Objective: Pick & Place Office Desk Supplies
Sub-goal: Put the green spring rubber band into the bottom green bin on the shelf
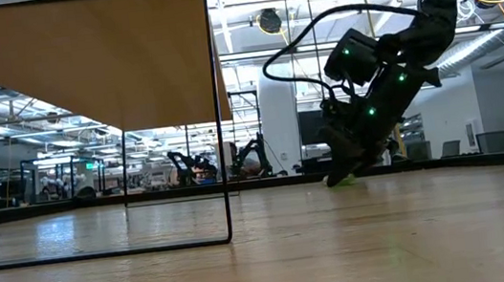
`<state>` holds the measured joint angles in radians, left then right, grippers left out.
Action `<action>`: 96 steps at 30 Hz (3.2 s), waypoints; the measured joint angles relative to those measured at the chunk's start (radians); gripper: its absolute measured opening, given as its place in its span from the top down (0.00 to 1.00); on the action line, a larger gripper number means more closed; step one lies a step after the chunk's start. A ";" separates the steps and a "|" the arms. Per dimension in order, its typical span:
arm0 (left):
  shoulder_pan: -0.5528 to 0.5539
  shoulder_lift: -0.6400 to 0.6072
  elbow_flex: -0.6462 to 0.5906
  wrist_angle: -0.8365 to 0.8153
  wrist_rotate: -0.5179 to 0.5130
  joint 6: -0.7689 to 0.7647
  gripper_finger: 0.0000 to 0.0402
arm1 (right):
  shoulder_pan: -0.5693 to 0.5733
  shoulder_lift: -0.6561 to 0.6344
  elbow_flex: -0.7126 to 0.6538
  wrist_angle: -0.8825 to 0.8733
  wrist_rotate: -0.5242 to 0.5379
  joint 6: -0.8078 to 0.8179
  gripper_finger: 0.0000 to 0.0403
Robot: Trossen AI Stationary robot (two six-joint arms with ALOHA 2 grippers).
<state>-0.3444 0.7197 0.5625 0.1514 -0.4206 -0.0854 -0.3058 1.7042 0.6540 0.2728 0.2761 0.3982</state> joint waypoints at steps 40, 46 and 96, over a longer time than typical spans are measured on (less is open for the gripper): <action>0.123 0.386 0.112 0.344 0.166 -0.057 0.44 | 0.203 -0.496 -0.004 0.331 -0.547 -0.204 0.95; 0.170 0.549 0.253 0.324 0.316 -0.057 0.44 | 0.285 -0.496 -0.004 0.402 -0.542 -0.266 0.94; 0.266 0.802 0.504 0.301 0.481 -0.074 0.98 | 0.311 -0.520 -0.003 0.361 -0.538 -0.336 0.72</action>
<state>-0.0788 1.5213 1.0669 0.4527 0.0608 -0.1593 0.0049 1.1838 0.6514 0.6337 -0.2619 0.0624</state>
